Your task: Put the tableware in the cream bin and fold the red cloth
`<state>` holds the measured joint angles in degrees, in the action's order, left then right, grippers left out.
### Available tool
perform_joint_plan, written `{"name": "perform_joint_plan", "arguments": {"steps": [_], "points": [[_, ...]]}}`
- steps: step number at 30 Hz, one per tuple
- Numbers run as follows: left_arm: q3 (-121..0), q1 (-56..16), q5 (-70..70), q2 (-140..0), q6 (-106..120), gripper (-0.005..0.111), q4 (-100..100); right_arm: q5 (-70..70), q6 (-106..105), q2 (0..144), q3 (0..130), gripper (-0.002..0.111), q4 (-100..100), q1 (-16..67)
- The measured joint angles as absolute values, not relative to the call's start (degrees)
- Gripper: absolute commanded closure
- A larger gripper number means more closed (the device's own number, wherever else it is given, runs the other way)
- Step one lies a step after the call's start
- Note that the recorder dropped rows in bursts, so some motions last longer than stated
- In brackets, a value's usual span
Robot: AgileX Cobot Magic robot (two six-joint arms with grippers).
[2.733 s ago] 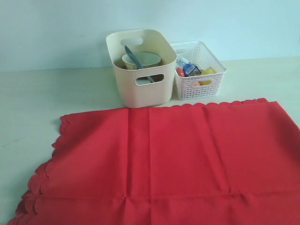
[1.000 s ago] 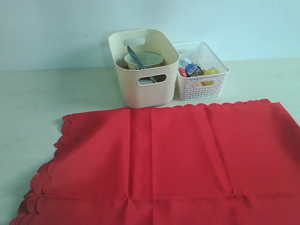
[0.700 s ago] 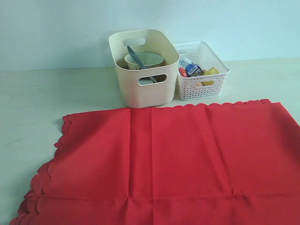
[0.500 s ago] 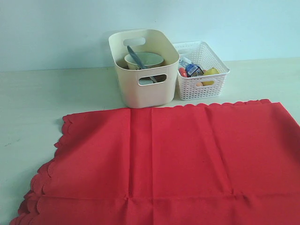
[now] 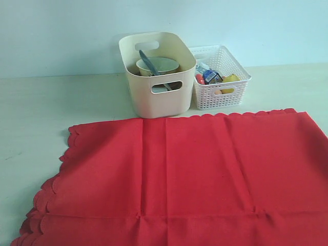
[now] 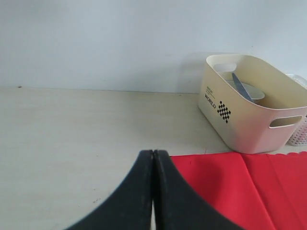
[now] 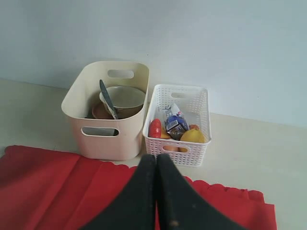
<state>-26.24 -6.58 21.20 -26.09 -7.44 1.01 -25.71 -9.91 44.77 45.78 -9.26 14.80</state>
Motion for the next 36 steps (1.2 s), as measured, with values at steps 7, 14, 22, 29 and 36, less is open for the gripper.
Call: {"name": "perform_joint_plan", "arguments": {"steps": [7,14,22,29,36], "points": [[-26.2,-6.6,16.1,-26.3,-7.4,0.107,1.0,-25.7,-9.9,44.8,45.8,0.108,-9.3,14.8],[-26.2,-6.6,8.0,-26.3,-7.4,0.107,1.0,-25.7,-9.9,44.8,45.8,0.108,-9.3,14.8],[-26.2,-6.6,10.1,-26.3,-7.4,0.107,1.0,-25.7,-9.9,44.8,45.8,0.108,-9.5,14.8],[-26.2,-6.6,13.6,-26.3,-7.4,0.107,1.0,-25.7,-9.9,44.8,45.8,0.108,-9.8,14.8],[-26.2,-6.6,13.9,-26.3,-7.4,0.107,1.0,-25.7,-9.9,44.8,45.8,0.108,-10.1,14.8]]}}
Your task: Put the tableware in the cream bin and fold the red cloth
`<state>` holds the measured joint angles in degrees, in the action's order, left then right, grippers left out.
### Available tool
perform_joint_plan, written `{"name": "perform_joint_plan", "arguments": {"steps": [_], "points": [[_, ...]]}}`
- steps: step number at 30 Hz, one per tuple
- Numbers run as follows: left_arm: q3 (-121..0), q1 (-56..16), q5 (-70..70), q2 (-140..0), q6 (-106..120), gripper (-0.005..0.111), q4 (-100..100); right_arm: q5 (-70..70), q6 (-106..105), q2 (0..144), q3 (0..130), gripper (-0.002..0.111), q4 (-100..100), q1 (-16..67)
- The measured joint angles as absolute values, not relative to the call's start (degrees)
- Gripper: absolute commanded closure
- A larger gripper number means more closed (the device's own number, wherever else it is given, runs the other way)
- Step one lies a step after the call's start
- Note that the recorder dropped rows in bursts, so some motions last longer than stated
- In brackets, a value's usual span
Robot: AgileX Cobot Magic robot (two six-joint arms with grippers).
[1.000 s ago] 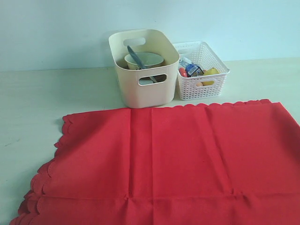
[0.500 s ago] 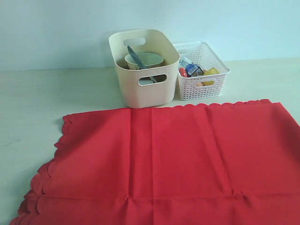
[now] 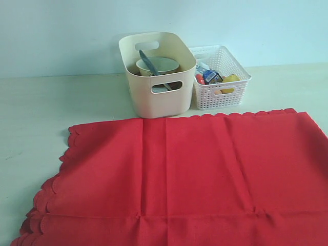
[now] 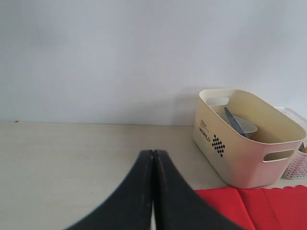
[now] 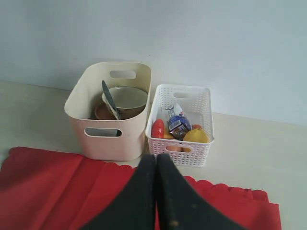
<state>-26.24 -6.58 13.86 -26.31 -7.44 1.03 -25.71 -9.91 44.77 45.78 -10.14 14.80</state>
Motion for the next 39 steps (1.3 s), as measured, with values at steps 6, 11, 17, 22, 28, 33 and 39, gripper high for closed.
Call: {"name": "perform_joint_plan", "arguments": {"steps": [6,11,17,22,28,33,39], "points": [[-26.2,-6.6,14.6,-26.3,-7.4,0.107,1.0,-25.7,-9.9,44.8,45.8,0.108,-10.4,14.8],[-26.3,-6.6,16.8,-28.1,-7.4,0.107,0.0,-25.7,-9.9,44.8,45.8,0.108,-10.4,14.8],[-27.7,-6.6,21.5,-35.6,-7.3,0.107,-1.8,-25.7,-9.9,44.8,45.8,0.108,-10.4,14.8],[-32.0,-6.6,28.0,-45.5,-0.7,0.107,-8.3,-26.5,-9.9,44.8,45.8,0.108,-10.6,14.8],[-36.5,-6.6,35.8,-60.7,13.2,0.107,-22.3,-26.9,-9.9,46.2,45.8,0.108,-10.6,14.8],[-39.3,-6.6,38.9,-70.6,16.2,0.097,-25.5,-27.6,-9.9,48.8,45.8,0.108,-10.6,14.8],[-42.2,-6.6,39.1,-79.0,16.5,0.062,-25.7,-28.8,-9.9,50.2,45.6,0.108,-10.6,14.8]]}}
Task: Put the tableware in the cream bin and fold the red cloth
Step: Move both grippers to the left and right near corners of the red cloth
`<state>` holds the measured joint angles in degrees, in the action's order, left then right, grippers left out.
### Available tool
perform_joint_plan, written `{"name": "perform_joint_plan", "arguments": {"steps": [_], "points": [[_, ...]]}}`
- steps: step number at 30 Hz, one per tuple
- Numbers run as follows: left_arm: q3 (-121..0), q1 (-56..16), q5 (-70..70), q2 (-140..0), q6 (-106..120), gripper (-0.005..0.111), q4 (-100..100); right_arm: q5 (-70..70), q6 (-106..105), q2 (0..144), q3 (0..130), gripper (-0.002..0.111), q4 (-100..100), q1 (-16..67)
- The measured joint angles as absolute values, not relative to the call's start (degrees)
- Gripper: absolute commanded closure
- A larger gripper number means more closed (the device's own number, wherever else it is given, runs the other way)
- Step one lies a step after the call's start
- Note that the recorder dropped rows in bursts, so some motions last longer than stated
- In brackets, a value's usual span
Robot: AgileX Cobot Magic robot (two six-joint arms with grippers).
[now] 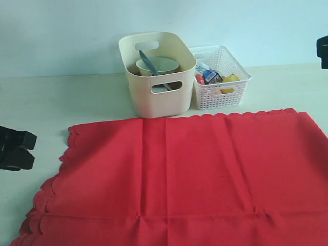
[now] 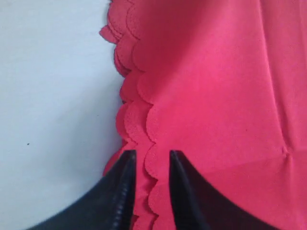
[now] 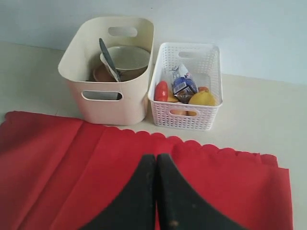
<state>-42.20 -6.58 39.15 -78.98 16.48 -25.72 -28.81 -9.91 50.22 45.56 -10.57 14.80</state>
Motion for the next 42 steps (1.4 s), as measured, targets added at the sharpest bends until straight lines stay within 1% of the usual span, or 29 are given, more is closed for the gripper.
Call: {"name": "perform_joint_plan", "arguments": {"steps": [2,6,11,15,35,42], "points": [[-43.2,-6.6,39.6,-81.3,16.6,0.052,-25.7,-28.8,-9.9,50.2,45.6,0.108,-10.6,14.8],[-45.3,-6.6,41.8,-86.1,16.6,0.041,-25.7,-28.8,-9.9,50.2,45.6,0.108,-10.6,14.8],[-48.4,-6.6,47.1,-94.5,17.5,0.041,-26.1,-28.9,-9.9,50.2,45.6,0.108,-10.6,14.8],[-48.6,-6.6,47.4,-98.7,17.6,0.041,-26.9,-29.0,-9.9,50.2,45.6,0.108,-10.6,14.8],[-49.4,-6.6,47.6,-105.7,18.0,0.041,-27.6,-29.2,-9.9,50.2,45.6,0.108,-10.6,14.8],[-49.7,-6.6,50.1,-106.8,23.1,0.041,-34.4,-29.2,-10.0,50.2,45.6,0.108,-10.6,14.8]]}}
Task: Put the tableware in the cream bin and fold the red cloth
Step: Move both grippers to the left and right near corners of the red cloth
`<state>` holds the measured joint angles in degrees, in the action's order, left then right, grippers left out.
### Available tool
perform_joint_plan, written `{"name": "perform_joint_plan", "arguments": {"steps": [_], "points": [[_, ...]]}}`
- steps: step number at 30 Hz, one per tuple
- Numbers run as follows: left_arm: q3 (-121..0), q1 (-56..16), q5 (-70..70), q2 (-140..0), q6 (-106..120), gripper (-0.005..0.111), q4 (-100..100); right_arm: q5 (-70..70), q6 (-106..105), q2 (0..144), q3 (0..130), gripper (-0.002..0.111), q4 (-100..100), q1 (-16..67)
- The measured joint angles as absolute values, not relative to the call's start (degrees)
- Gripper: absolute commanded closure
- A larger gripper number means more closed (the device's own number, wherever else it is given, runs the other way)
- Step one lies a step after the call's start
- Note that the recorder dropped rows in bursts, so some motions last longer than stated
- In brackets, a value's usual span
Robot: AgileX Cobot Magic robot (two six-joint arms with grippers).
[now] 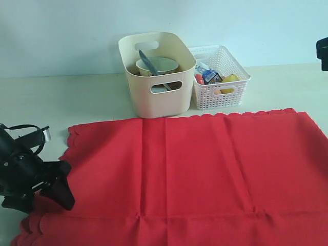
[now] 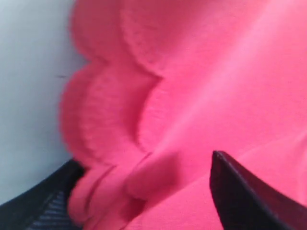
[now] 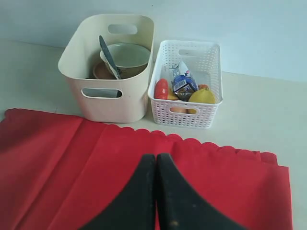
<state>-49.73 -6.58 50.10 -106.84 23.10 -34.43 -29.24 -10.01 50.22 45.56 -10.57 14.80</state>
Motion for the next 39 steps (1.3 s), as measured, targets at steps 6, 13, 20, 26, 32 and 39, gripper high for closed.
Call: {"name": "perform_joint_plan", "arguments": {"steps": [6,13,20,26,32,39], "points": [[-49.7,-6.6,52.2,-107.9,30.6,0.053,-41.9,-29.2,-10.0,50.2,45.6,0.108,-10.6,14.8],[-50.1,-6.6,53.4,-107.9,32.4,0.105,-43.1,-29.2,-11.1,50.2,45.6,0.108,-10.6,14.8],[-50.4,-5.8,54.5,-106.8,32.7,0.107,-43.2,-29.2,-11.4,50.2,45.6,0.108,-10.6,14.8],[-50.5,-4.8,55.3,-105.2,33.5,0.107,-44.0,-30.0,-10.6,50.8,45.6,0.108,-10.4,14.8],[-50.5,-4.7,56.8,-103.0,37.1,0.107,-47.3,-31.3,-5.9,54.3,45.6,0.108,-5.4,14.8],[-50.5,-4.7,57.6,-102.6,38.6,0.107,-48.4,-31.8,-3.0,59.6,45.6,0.108,-1.9,14.8]]}}
